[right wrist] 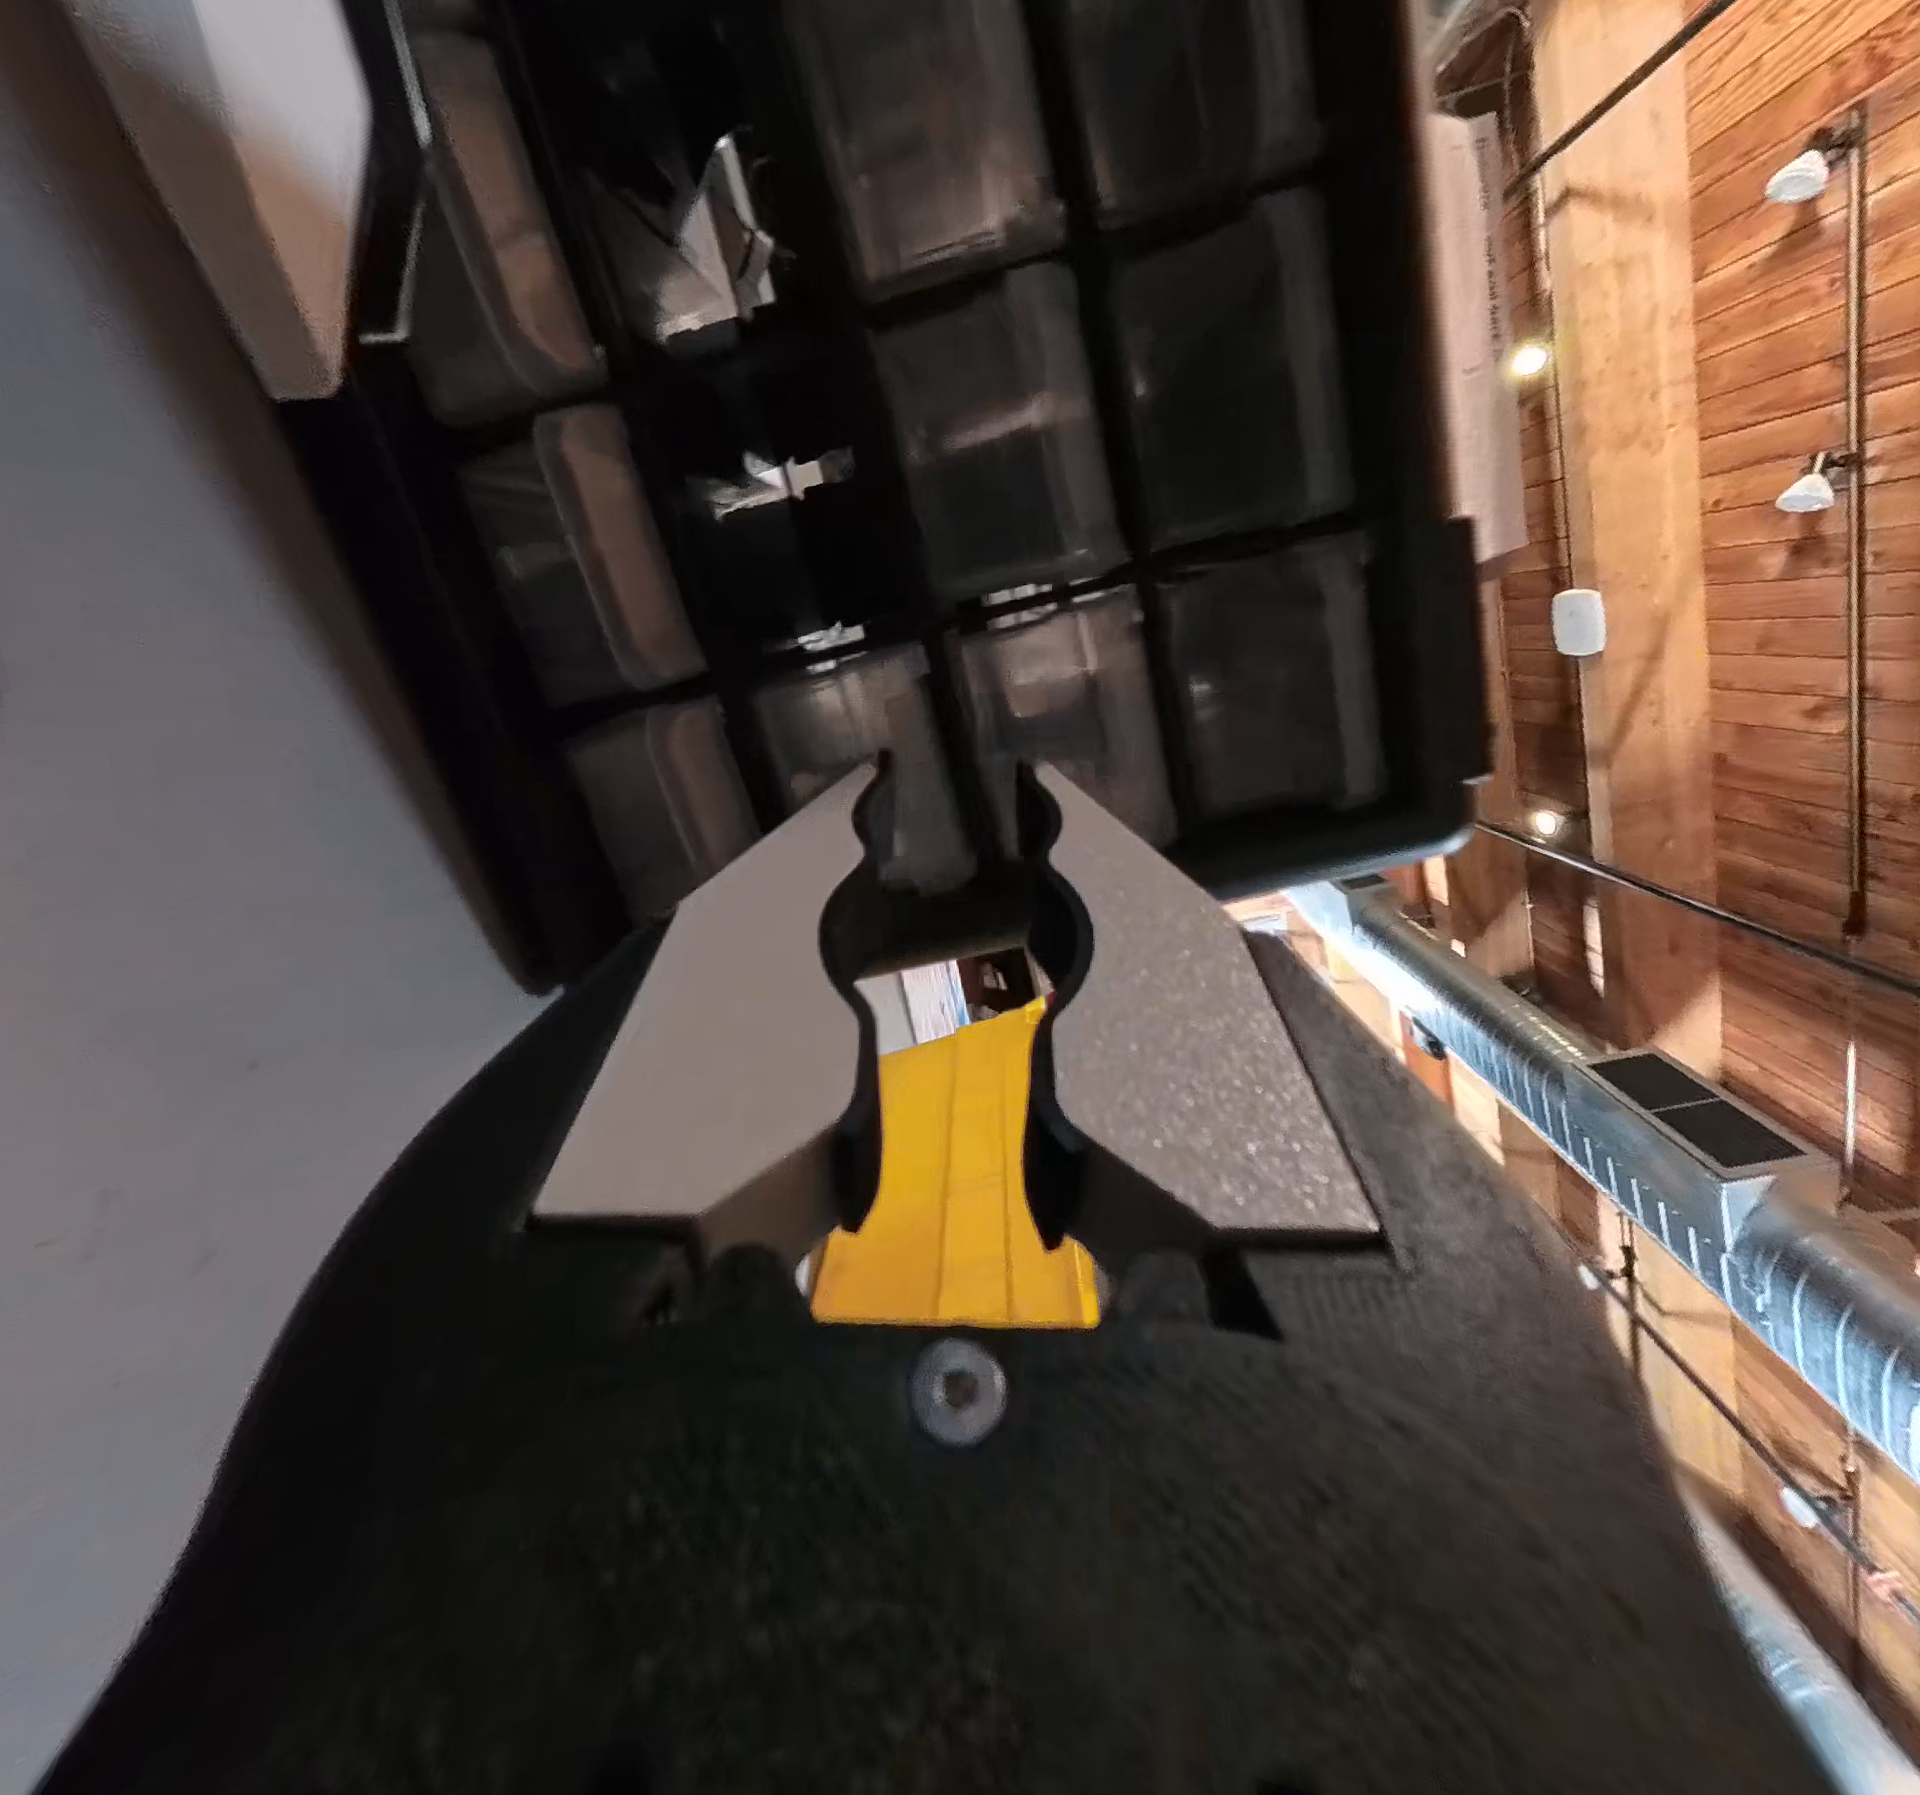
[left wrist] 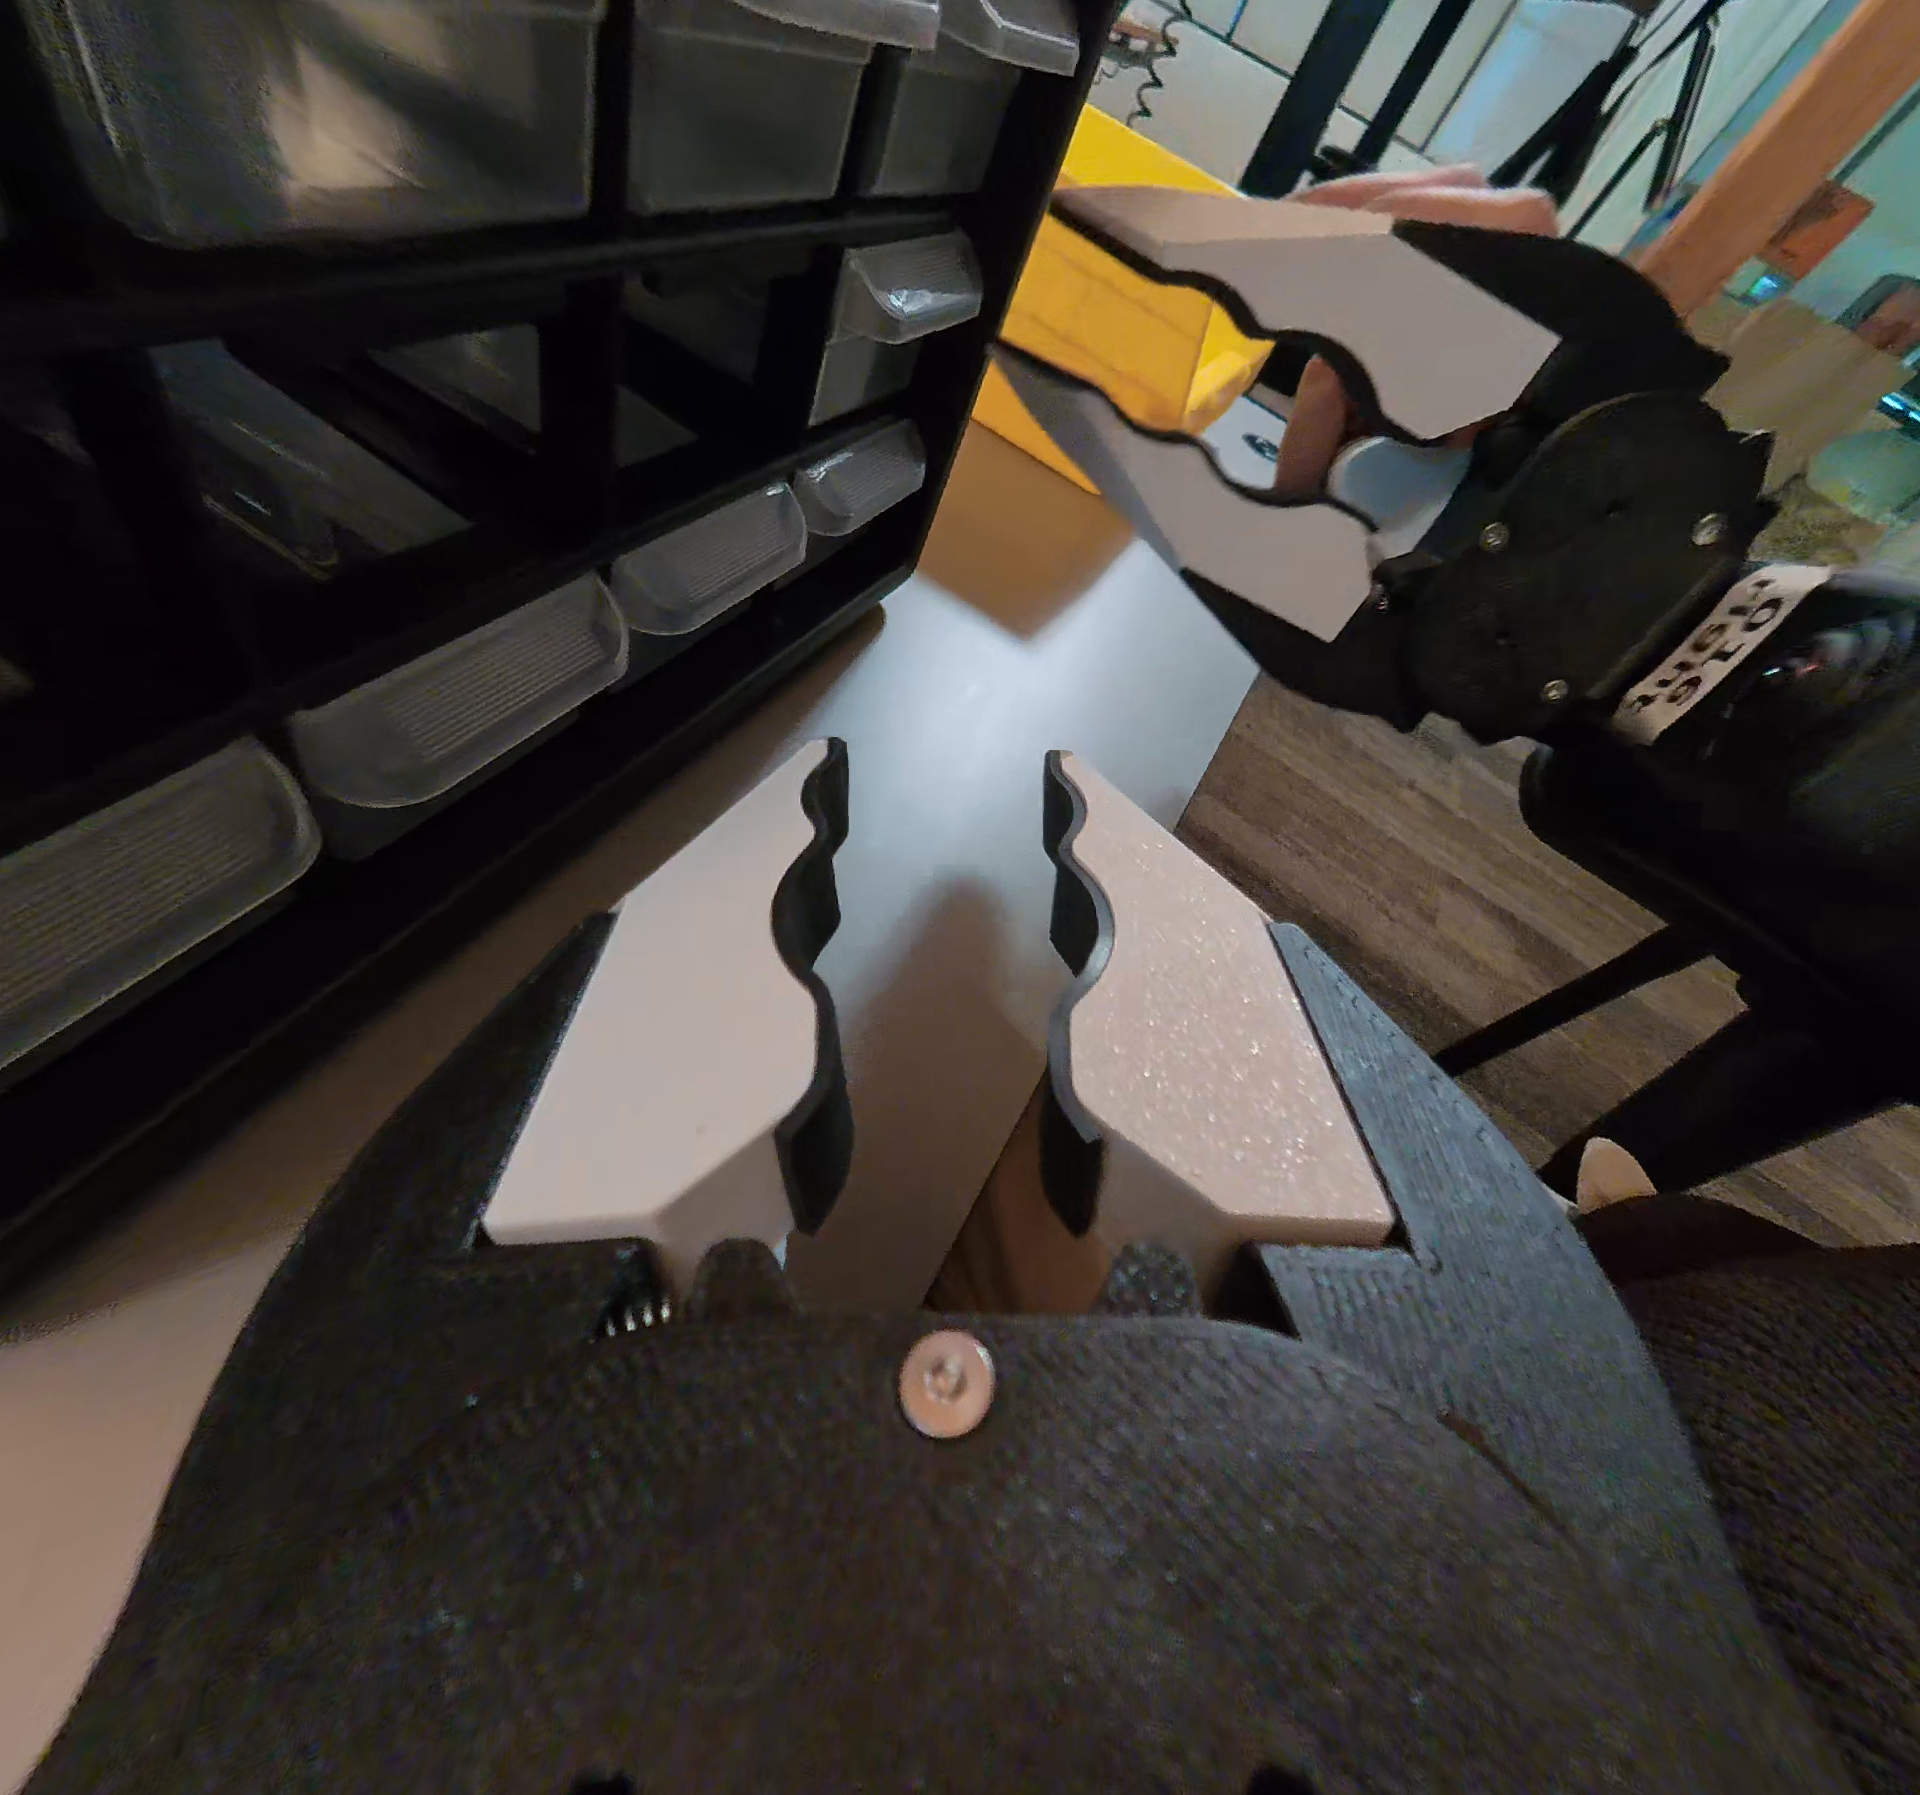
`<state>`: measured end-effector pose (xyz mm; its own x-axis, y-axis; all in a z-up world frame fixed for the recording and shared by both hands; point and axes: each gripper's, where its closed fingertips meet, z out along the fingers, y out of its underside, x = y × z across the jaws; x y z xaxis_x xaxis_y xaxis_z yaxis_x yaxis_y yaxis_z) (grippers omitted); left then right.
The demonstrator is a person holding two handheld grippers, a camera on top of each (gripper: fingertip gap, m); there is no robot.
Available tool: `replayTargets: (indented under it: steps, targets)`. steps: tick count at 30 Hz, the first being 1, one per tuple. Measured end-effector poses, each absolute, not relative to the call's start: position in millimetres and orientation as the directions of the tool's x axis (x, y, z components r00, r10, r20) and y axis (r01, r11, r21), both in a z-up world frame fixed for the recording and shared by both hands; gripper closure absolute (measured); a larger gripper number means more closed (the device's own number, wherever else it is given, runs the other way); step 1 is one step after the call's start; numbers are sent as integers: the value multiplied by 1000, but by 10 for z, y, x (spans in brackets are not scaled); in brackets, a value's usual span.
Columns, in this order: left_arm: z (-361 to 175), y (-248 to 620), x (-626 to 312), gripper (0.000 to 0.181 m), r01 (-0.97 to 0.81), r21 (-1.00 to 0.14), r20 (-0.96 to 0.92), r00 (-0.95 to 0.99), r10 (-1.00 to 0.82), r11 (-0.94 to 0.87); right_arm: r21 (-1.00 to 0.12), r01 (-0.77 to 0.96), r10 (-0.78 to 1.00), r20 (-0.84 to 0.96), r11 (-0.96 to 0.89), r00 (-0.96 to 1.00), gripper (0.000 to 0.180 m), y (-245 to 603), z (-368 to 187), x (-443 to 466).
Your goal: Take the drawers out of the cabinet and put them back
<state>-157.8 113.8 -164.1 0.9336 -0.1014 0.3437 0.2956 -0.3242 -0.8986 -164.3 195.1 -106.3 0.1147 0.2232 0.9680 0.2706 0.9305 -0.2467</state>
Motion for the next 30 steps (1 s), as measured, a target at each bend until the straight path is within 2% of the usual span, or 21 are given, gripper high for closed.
replayTargets:
  steps: [3, 5, 10, 12, 17, 19, 25, 30]
  targets:
    - [-1657, 1138, -1560, 145, 288, -899, 337, 936, -103, -331, -171, 294, 146, 984, 941, 103, 152, 2000, -1178, -1687]
    - [-1664, 1133, -1560, 145, 275, -901, 324, 941, -101, -335, -140, 309, 113, 988, 941, 103, 160, 2039, -1220, -1719]
    - [-1682, 1105, -1563, 146, 279, -898, 329, 939, -99, -342, -166, 388, 122, 983, 907, 136, 156, 2211, -1214, -1773]
    - [-1687, 1101, -1575, 145, 284, -896, 334, 938, -94, -342, -163, 380, 116, 983, 911, 142, 171, 2202, -1197, -1758]
    - [-1682, 1083, -1608, 145, 279, -898, 324, 943, -82, -339, -115, 319, 94, 992, 941, 83, 173, 2054, -1214, -1589]
    - [-1675, 1079, -1619, 145, 277, -900, 320, 944, -79, -336, -96, 281, 81, 995, 955, 65, 172, 1982, -1205, -1496]
    - [-1692, 1086, -1594, 145, 287, -894, 335, 938, -89, -344, -90, 284, 70, 994, 955, 81, 147, 1994, -1194, -1524]
    - [-1702, 1093, -1578, 145, 287, -892, 338, 936, -93, -349, -78, 317, 52, 995, 945, 89, 155, 1994, -1179, -1609]
